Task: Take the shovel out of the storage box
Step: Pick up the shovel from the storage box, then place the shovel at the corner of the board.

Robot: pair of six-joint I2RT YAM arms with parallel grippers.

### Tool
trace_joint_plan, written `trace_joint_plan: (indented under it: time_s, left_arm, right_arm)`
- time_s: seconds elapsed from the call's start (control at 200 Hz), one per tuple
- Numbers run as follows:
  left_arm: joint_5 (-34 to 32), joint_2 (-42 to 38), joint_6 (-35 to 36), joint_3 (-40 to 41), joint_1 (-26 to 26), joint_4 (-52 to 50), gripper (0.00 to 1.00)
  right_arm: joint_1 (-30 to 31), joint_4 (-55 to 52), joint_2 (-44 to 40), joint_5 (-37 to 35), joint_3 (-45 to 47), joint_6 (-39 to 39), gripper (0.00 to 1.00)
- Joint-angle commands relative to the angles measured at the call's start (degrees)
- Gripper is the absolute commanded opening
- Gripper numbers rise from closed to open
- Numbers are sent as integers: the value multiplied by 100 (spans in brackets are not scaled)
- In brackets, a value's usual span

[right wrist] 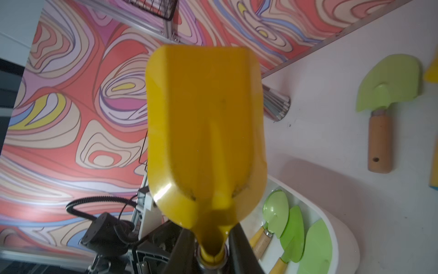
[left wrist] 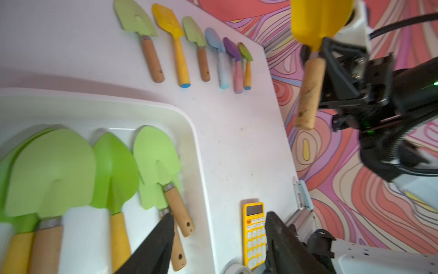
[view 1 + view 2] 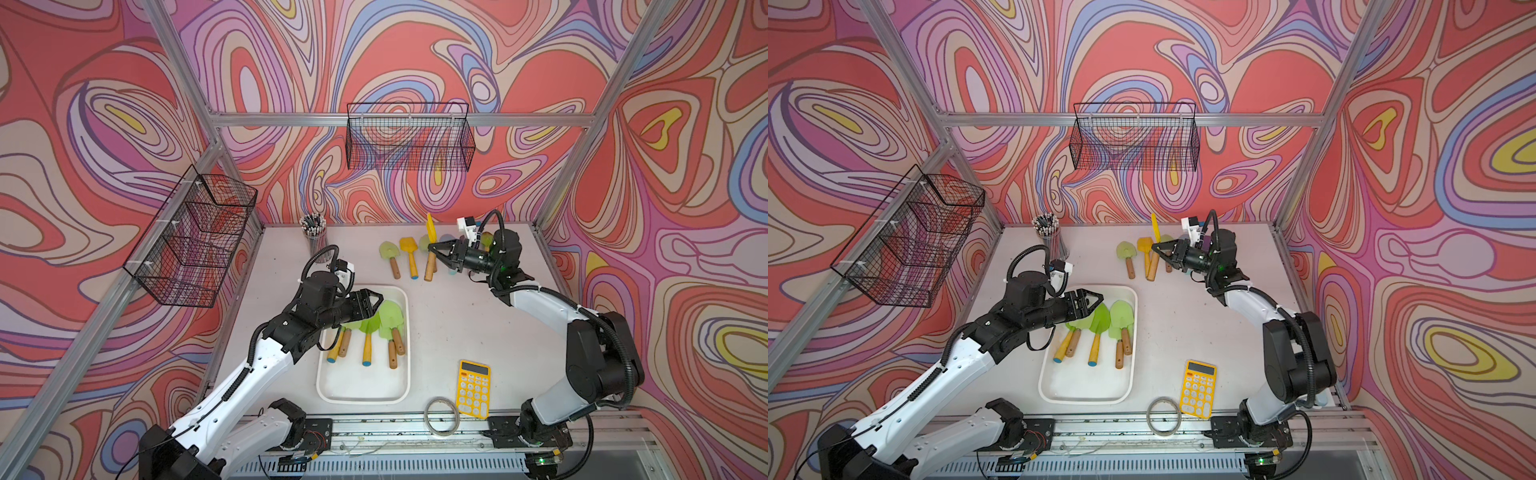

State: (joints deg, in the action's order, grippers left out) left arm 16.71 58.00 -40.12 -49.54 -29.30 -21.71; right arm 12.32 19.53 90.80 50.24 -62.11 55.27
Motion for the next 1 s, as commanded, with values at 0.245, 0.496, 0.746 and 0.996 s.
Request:
trace_joint_plan:
  time_s: [0.245, 0.496, 0.746, 0.996]
  left_arm:
    - [-915, 455, 548, 29, 12, -1494, 62]
    - [-1087, 658, 629, 128, 12, -1509, 60]
    - [-1240, 614, 638, 283, 7, -1489, 58]
    - [-1227, 438, 582, 489, 12, -1461, 58]
  right_arm:
    - [-414, -4701, 209, -2975, -1806, -3149, 11]
    - [-697, -5327, 829, -4284, -2503, -3694, 11]
    - [-1137, -5699, 1819, -5483, -3144, -4124, 11]
    - [-1727, -5854, 2955, -5563, -4012, -4108, 12]
